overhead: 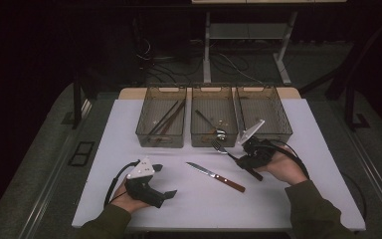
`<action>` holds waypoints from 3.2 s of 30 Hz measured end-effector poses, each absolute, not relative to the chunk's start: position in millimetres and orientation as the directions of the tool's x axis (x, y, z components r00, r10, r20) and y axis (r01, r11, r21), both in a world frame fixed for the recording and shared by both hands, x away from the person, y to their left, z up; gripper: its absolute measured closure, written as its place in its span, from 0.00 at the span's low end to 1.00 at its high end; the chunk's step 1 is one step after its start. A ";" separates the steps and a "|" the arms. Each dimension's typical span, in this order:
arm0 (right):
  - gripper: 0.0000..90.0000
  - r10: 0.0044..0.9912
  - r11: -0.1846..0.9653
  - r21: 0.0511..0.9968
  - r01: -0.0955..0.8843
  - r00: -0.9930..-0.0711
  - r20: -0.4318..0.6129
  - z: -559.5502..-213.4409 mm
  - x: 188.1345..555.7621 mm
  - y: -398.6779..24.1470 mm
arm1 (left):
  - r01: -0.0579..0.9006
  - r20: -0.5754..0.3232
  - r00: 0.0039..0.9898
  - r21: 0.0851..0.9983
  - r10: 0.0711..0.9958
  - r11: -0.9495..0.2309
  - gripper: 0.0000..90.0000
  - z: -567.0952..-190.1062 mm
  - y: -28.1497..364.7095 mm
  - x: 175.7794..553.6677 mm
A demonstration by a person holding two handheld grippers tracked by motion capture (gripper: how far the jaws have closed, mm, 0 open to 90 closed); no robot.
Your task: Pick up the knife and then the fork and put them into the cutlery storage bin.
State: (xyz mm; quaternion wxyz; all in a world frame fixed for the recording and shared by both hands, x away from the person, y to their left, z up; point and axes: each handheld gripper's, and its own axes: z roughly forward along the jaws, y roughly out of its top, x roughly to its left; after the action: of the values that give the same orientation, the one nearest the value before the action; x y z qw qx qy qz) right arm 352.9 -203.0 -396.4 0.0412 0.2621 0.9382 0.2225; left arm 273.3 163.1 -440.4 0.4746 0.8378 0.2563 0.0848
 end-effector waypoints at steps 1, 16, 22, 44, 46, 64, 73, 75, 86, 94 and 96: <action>0.86 0.515 0.755 0.450 0.477 -0.856 0.043 -395.1 352.7 -204.2 | 0.349 -0.102 0.855 0.839 0.509 -0.418 0.00 -440.4 163.1 273.2; 0.86 0.572 0.630 0.587 0.509 -0.815 0.093 -378.5 354.0 -231.7 | 0.343 -0.101 0.858 0.843 0.504 -0.415 0.00 -439.2 162.3 272.0; 0.86 0.596 0.584 0.632 0.510 -0.797 0.093 -370.4 355.6 -246.0 | 0.343 -0.102 0.857 0.843 0.505 -0.414 0.00 -439.2 162.3 272.0; 0.86 0.675 0.495 0.690 0.528 -0.733 0.076 -334.8 369.1 -286.6 | 0.338 -0.096 0.858 0.845 0.505 -0.413 0.00 -438.2 161.9 270.8; 0.86 0.682 0.497 0.690 0.526 -0.728 0.064 -330.5 372.8 -288.6 | 0.336 -0.094 0.860 0.844 0.502 -0.417 0.00 -438.3 161.8 271.0; 0.86 0.766 0.465 0.676 0.572 -0.643 0.016 -310.7 421.9 -310.7 | 0.335 -0.094 0.860 0.845 0.501 -0.418 0.00 -438.4 161.3 270.9; 0.86 0.805 0.461 0.646 0.609 -0.594 -0.014 -328.1 446.3 -314.7 | 0.333 -0.094 0.862 0.846 0.499 -0.417 0.00 -438.3 161.3 270.6; 0.86 0.810 0.455 0.638 0.621 -0.587 -0.006 -332.3 450.0 -314.7 | 0.334 -0.095 0.861 0.846 0.499 -0.415 0.00 -438.3 161.2 270.4; 0.86 0.824 0.463 0.580 0.670 -0.566 -0.004 -358.9 461.7 -310.6 | 0.333 -0.096 0.863 0.847 0.496 -0.415 0.00 -438.2 160.7 270.2; 0.86 0.832 0.462 0.543 0.702 -0.555 0.010 -382.4 461.9 -312.8 | 0.333 -0.096 0.864 0.845 0.494 -0.418 0.00 -438.8 159.9 270.3; 0.86 0.831 0.463 0.543 0.701 -0.556 0.009 -384.0 461.9 -312.2 | 0.332 -0.094 0.865 0.844 0.493 -0.421 0.00 -439.0 159.6 270.3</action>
State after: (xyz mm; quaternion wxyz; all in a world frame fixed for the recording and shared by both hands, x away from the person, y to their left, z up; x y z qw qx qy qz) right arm 461.9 -312.2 -384.0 0.1296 0.4530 0.8454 0.2514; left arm 270.3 159.6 -439.0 0.4785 0.8387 0.2459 0.0840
